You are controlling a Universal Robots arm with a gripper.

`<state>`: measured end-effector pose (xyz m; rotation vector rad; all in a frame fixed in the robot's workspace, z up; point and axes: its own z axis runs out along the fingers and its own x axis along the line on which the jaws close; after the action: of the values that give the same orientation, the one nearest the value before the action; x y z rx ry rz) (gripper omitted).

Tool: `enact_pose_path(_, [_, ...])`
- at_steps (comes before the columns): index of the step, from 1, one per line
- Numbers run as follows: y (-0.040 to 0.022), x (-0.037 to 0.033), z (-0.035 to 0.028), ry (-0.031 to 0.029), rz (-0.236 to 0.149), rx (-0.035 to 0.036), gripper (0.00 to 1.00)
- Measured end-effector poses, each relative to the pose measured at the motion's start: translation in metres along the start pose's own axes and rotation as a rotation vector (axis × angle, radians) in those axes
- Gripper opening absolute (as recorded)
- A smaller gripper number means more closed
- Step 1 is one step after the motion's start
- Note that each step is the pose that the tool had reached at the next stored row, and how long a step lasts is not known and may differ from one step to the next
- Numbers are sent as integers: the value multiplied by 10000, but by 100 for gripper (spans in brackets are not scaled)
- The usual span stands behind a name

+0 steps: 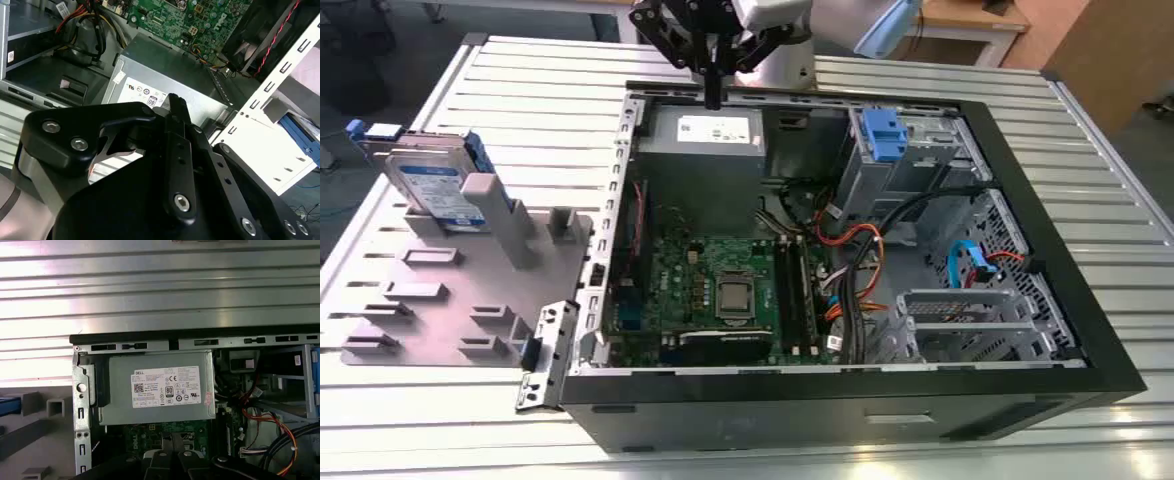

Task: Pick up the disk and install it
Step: 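Reach for the disk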

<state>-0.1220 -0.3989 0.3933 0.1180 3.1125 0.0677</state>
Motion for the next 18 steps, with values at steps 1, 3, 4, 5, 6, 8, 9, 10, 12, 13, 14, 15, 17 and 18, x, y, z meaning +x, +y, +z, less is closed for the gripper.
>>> enact_pose_path(1, [0, 0, 0, 0, 0, 0, 11])
enact_pose_path(3, [0, 0, 0, 0, 0, 0, 11])
enact_pose_path(4, [0, 0, 0, 0, 0, 0, 11])
enact_pose_path(5, [0, 1, 0, 0, -1, 0, 11])
enact_pose_path(6, [0, 4, -1, 1, 0, 2, 11])
enact_pose_path(8, [-1, 12, 0, 0, 0, 0, 11])
enact_pose_path(9, [-1, 16, -1, 0, 0, 0, 11])
enact_pose_path(10, [-2, 21, 0, 0, 0, -1, 11])
enact_pose_path(12, [-5, 38, -2, 0, 0, 1, 11])
enact_pose_path(13, [-6, 46, -2, 0, 0, 1, 11])
enact_pose_path(14, [-8, 54, -2, 0, 0, 0, 11])
enact_pose_path(15, [-10, 63, -2, 0, 0, 0, 11])
enact_pose_path(17, [-13, 85, -3, 0, 0, 0, 11])
enact_pose_path(18, [-15, 96, -3, 0, 0, 0, 11])
